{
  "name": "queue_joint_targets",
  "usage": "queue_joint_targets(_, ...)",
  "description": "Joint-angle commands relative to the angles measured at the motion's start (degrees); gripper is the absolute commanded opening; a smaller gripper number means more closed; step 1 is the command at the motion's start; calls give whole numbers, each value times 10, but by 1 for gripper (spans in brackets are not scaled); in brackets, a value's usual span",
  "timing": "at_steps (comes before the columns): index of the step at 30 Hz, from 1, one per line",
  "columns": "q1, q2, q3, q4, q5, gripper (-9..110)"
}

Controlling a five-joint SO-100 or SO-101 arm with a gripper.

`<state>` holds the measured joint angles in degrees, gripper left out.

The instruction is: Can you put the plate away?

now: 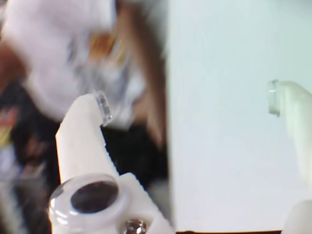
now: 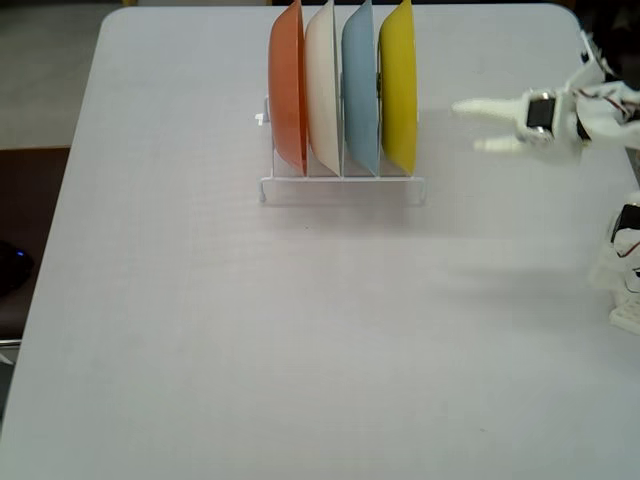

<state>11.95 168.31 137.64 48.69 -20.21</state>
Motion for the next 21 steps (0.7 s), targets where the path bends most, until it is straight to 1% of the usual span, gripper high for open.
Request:
queue_joint_targets(1,-110,67,51,-4,67,40)
queue_joint_targets(5,-196,118,120,-25,113,38)
queue_joint_targets(8,-226,166,176,-40,130,35)
queue_joint_targets(10,-236,196,214,-56,131,30)
queue_joint_targets(11,-237,209,232,-62,136,29)
queue_joint_targets(15,-231,213,286,-97,149,17)
queue_joint_targets(18,-214,213,314,-127,117,5)
queue_joint_targets(20,-200,213,326,-135,104,0)
queue_joint_targets(21,-195,213,329,-134,100,0)
